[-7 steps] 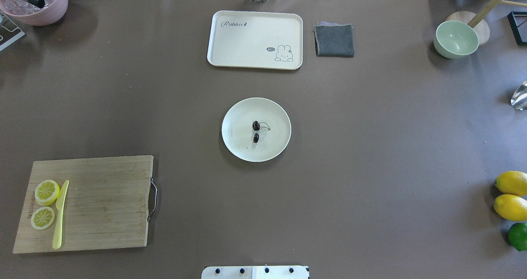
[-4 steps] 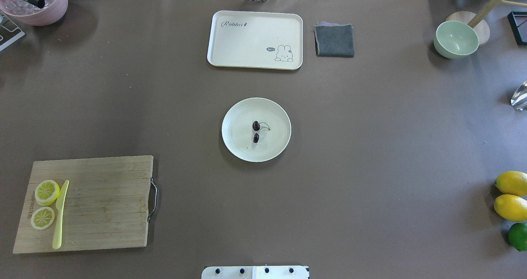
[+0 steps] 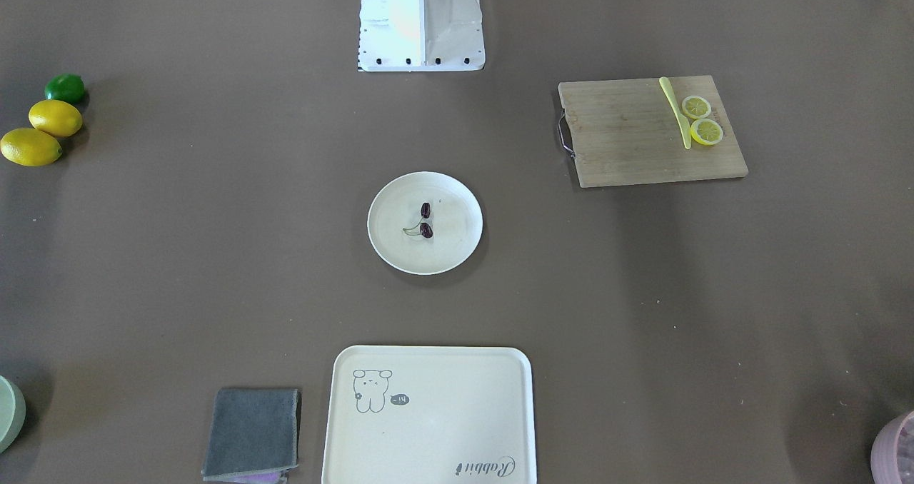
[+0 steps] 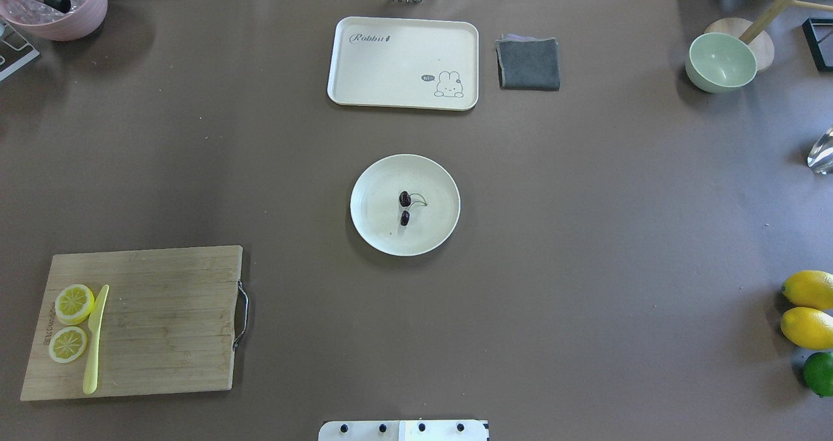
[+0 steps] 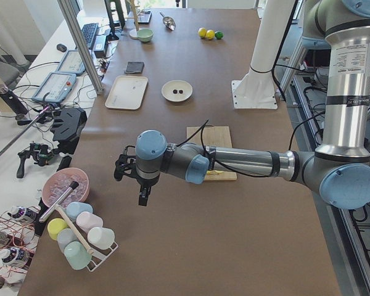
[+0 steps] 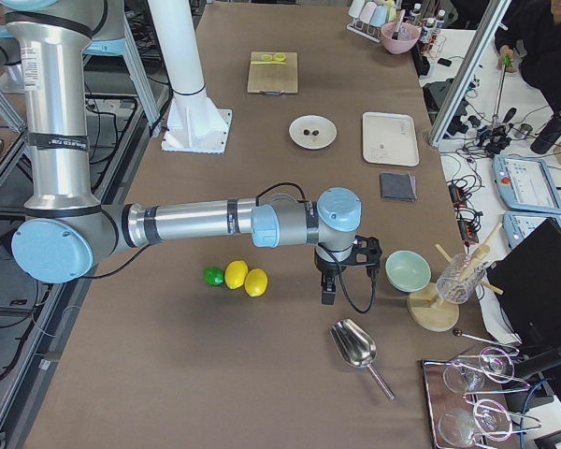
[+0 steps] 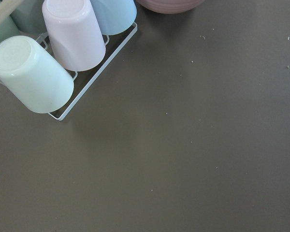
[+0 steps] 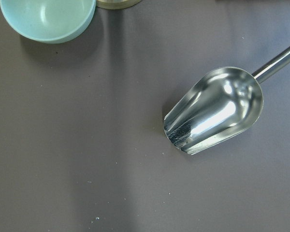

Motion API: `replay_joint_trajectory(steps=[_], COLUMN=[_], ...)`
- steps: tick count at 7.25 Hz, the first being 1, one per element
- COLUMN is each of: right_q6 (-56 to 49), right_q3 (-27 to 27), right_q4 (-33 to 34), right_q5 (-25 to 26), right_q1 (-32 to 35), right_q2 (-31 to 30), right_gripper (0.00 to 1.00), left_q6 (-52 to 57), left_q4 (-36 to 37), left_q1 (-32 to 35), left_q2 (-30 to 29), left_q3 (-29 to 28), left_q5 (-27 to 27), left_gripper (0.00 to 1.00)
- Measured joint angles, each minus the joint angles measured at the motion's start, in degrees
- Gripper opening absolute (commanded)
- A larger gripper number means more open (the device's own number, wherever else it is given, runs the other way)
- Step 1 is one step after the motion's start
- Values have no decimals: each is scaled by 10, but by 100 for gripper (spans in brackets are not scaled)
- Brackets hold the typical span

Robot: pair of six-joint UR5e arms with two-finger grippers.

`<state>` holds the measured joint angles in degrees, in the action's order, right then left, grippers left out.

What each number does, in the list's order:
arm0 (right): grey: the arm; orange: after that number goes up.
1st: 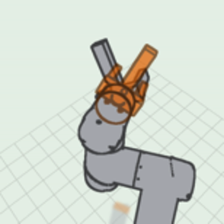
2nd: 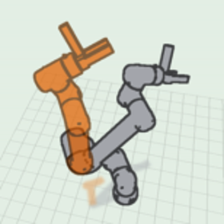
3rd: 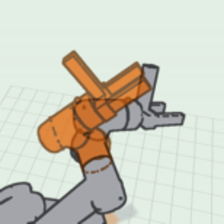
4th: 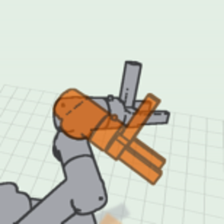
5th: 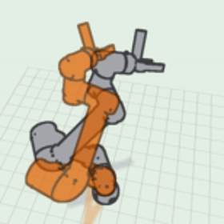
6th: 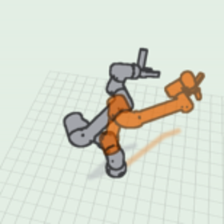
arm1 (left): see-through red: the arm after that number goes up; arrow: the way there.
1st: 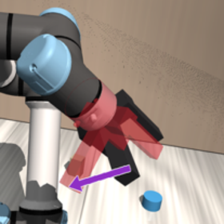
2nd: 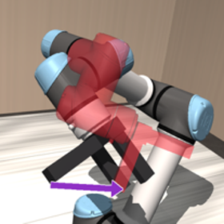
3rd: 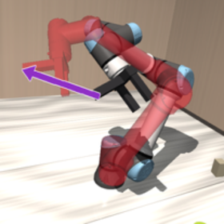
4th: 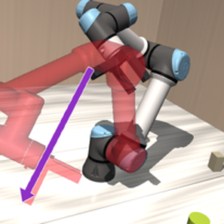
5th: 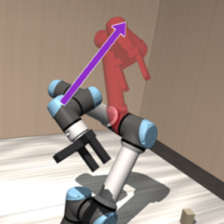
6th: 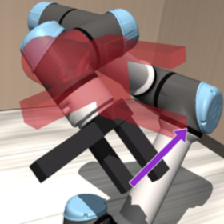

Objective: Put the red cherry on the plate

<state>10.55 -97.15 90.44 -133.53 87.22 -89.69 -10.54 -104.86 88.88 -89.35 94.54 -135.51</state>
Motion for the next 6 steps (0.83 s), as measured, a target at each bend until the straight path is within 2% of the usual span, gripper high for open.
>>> replay_joint_trajectory(steps=[6], right_q6=[0], right_q3=[-10], right_q4=[4], right_q5=[-3], right_q1=[7], right_q2=[1], right_gripper=[100], left_q6=[-4], left_q4=[2], left_q1=[0], left_q2=[-7], left_q3=[-3], left_q5=[2], left_gripper=[99])
